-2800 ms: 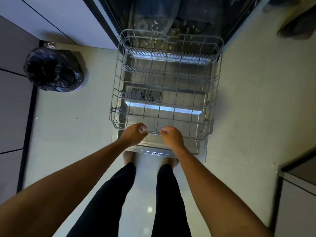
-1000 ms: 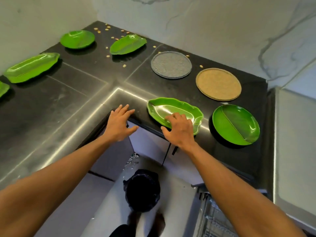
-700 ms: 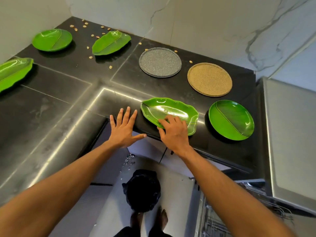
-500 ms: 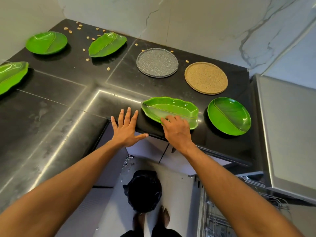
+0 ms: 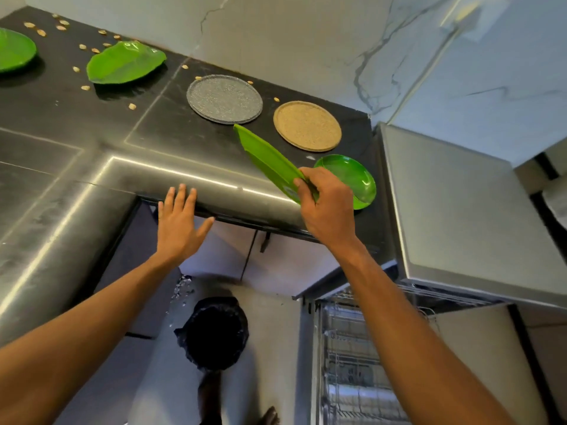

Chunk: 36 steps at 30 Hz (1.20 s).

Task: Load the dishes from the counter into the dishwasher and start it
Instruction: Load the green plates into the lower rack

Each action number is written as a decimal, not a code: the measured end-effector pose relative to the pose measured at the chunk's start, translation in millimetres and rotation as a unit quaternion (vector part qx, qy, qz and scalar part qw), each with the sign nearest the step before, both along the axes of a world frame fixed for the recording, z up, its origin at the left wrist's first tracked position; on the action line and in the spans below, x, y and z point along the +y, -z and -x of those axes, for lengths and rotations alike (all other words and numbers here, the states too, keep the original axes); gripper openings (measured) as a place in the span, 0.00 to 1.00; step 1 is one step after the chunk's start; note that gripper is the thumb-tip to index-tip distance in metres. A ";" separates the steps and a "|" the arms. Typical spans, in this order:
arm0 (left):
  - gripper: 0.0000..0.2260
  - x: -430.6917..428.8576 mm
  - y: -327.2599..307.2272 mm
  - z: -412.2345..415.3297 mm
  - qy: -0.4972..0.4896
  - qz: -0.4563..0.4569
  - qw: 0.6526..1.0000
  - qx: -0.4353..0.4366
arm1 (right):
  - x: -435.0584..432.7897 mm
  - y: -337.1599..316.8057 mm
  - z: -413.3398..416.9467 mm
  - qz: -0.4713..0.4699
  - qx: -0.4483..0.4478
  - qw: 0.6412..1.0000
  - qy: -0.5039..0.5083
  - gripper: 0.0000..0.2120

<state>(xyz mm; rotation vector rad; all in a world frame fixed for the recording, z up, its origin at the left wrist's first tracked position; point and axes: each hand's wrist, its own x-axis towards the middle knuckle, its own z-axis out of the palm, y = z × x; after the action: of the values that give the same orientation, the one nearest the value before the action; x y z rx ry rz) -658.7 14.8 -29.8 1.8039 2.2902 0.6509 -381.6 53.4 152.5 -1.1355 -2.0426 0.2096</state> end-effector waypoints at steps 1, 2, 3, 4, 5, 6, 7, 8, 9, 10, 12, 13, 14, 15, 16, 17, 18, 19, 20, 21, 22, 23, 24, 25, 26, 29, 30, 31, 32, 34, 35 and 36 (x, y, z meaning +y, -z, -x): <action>0.35 -8.8 3.5 -13.0 -0.001 -0.023 1.000 -0.012 | -13.3 -2.7 -15.0 0.013 0.018 1.000 0.001 0.05; 0.34 -15.6 6.5 -22.9 -0.005 -0.039 0.999 -0.028 | -23.7 -3.4 -26.2 0.025 0.030 0.999 0.003 0.04; 0.33 -23.8 10.3 -38.1 -0.008 -0.045 0.998 -0.052 | -37.4 -3.5 -41.4 0.034 0.033 0.999 0.008 0.04; 0.32 -30.4 14.1 -50.6 -0.013 -0.042 0.996 -0.079 | -48.5 -2.7 -53.3 0.042 0.032 0.999 0.013 0.04; 0.31 -38.2 18.0 -66.1 -0.011 -0.031 0.994 -0.105 | -60.4 -0.6 -67.2 0.050 0.028 0.998 0.017 0.03; 0.30 -47.2 23.2 -85.1 -0.005 -0.012 0.992 -0.129 | -73.6 2.6 -84.1 0.060 0.026 0.998 0.019 0.03; 0.29 -56.6 28.2 -102.6 0.003 0.016 0.988 -0.156 | -85.9 7.0 -98.9 0.070 0.025 0.997 0.018 0.04; 0.27 -69.0 35.9 -124.8 0.013 0.049 0.982 -0.184 | -100.0 13.2 -118.5 0.082 0.023 0.996 0.020 0.04; 0.24 -82.5 45.7 -143.7 0.025 0.075 0.976 -0.202 | -112.9 20.7 -136.8 0.090 0.022 0.995 0.020 0.05; 0.21 -95.5 54.5 -160.8 0.037 0.096 0.973 -0.207 | -124.4 30.1 -154.2 0.101 0.021 0.994 0.023 0.05; 0.18 -124.9 74.6 -202.9 0.063 0.145 0.967 -0.199 | -151.6 54.1 -197.9 0.120 0.021 0.992 0.042 0.06; 0.16 -142.3 82.9 -228.6 0.066 0.174 0.962 -0.197 | -166.5 69.6 -225.1 0.133 0.021 0.989 0.055 0.06; 0.14 -157.4 88.2 -247.9 0.059 0.199 0.958 -0.198 | -178.3 85.9 -246.2 0.151 0.022 0.986 0.069 0.06; 0.11 -174.3 93.1 -265.8 0.052 0.220 0.955 -0.193 | -190.7 102.2 -265.6 0.170 0.025 0.981 0.085 0.06; 0.09 -189.8 96.7 -284.3 0.050 0.234 0.954 -0.181 | -201.9 117.9 -284.4 0.193 0.031 0.975 0.101 0.05; 0.07 -207.1 102.7 -311.3 0.052 0.249 0.951 -0.177 | -216.1 135.5 -310.3 0.219 0.041 0.968 0.115 0.05; 0.06 -223.7 108.0 -336.7 0.053 0.261 0.947 -0.178 | -230.3 154.9 -335.8 0.246 0.054 0.959 0.130 0.04; 0.05 -236.7 112.4 -351.9 0.053 0.270 0.944 -0.180 | -241.4 173.3 -352.8 0.270 0.066 0.949 0.147 0.04; 0.06 -249.3 114.4 -366.3 0.051 0.283 0.941 -0.181 | -252.4 190.6 -367.9 0.300 0.080 0.936 0.167 0.04; 0.07 -262.1 118.7 -385.7 0.053 0.301 0.934 -0.184 | -265.3 208.1 -386.3 0.329 0.091 0.920 0.191 0.05; 0.08 -271.1 121.5 -401.2 0.053 0.320 0.928 -0.183 | -274.2 224.4 -400.4 0.352 0.100 0.907 0.209 0.06; 0.08 -280.4 124.8 -417.6 0.060 0.335 0.923 -0.179 | -282.8 240.9 -414.9 0.373 0.109 0.893 0.225 0.07; 0.08 -286.4 125.2 -428.9 0.069 0.351 0.918 -0.173 | -288.7 255.7 -424.5 0.389 0.120 0.881 0.242 0.07; 0.08 -291.7 126.2 -439.8 0.071 0.365 0.912 -0.171 | -294.1 268.2 -433.7 0.409 0.134 0.865 0.258 0.09; 0.09 -294.2 128.9 -450.6 0.074 0.371 0.910 -0.169 | -296.8 283.3 -442.7 0.422 0.143 0.853 0.271 0.10; 0.13 -293.5 140.9 -479.0 0.113 0.375 0.904 -0.172 | -303.4 328.1 -463.3 0.453 0.163 0.818 0.313 0.06; 0.11 -289.9 143.8 -486.4 0.126 0.376 0.903 -0.168 | -302.9 342.8 -467.0 0.457 0.171 0.811 0.325 0.04; 0.08 -287.1 155.3 -493.7 0.142 0.382 0.899 -0.161 | -305.4 361.5 -471.1 0.463 0.175 0.800 0.339 0.04; 0.08 -282.8 166.6 -498.2 0.148 0.392 0.896 -0.150 | -305.7 378.1 -473.9 0.472 0.188 0.788 0.348 0.04; 0.10 -269.6 193.8 -501.5 0.137 0.392 0.898 -0.147 | -302.4 407.2 -472.1 0.482 0.199 0.779 0.347 0.06; 0.12 -263.3 225.2 -506.8 0.141 0.402 0.893 -0.148 | -306.5 433.8 -473.0 0.483 0.204 0.772 0.359 0.10; 0.12 -253.5 237.3 -512.2 0.135 0.407 0.890 -0.151 | -304.8 449.6 -471.2 0.477 0.205 0.776 0.359 0.15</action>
<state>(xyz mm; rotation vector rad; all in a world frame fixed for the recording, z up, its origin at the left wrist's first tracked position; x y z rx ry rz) -146.5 -238.7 -267.1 1.4167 1.6646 -0.0916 89.5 -251.4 -297.1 -2.1485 -0.9225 1.0689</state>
